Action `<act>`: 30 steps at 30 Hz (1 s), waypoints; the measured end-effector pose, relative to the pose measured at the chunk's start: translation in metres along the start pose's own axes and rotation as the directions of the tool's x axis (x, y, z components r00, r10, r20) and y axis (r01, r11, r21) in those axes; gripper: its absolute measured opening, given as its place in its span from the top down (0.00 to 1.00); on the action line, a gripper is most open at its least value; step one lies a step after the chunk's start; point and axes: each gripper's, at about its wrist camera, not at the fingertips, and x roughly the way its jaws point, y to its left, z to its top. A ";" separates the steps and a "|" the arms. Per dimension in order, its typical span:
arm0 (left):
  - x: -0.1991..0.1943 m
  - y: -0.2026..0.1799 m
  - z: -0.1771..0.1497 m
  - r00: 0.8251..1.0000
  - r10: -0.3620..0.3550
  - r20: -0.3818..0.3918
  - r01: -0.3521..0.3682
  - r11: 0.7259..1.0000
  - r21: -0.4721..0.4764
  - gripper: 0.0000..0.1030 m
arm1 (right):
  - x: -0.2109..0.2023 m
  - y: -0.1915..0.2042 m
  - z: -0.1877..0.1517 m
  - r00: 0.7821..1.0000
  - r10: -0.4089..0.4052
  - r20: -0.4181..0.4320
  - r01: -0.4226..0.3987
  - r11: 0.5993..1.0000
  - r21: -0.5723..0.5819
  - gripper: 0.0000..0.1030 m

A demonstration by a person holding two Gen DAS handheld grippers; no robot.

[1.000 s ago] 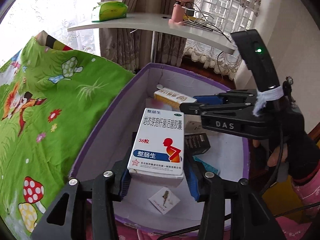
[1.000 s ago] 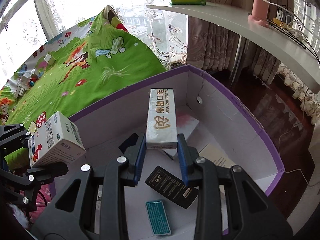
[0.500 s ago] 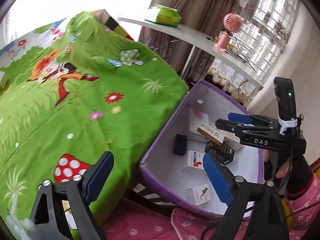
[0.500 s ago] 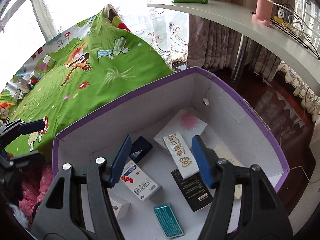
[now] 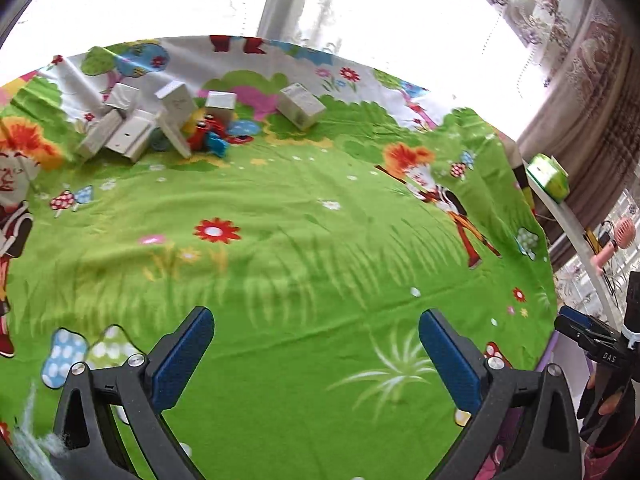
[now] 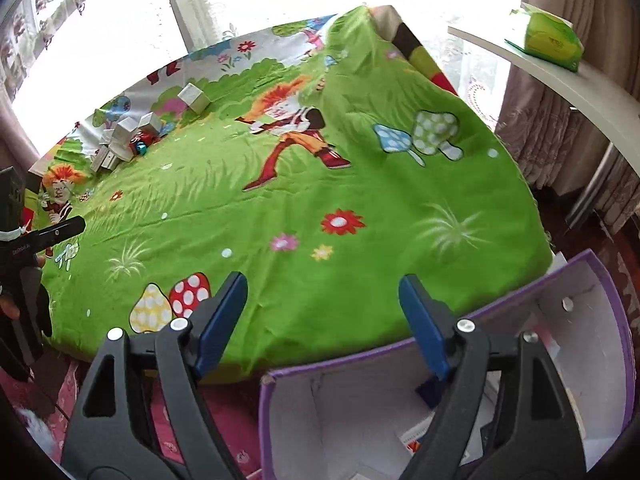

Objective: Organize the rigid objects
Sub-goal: 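Move both open grippers back over the table toward the remaining items, then grasp the red toy car with the left gripper while the right grasps the white medicine box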

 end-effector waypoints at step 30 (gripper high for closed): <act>0.023 0.113 -0.003 0.974 0.226 0.021 -0.217 0.957 -0.193 0.00 | 0.249 0.156 0.188 0.984 0.117 -0.132 -0.133 0.984 -0.122 0.19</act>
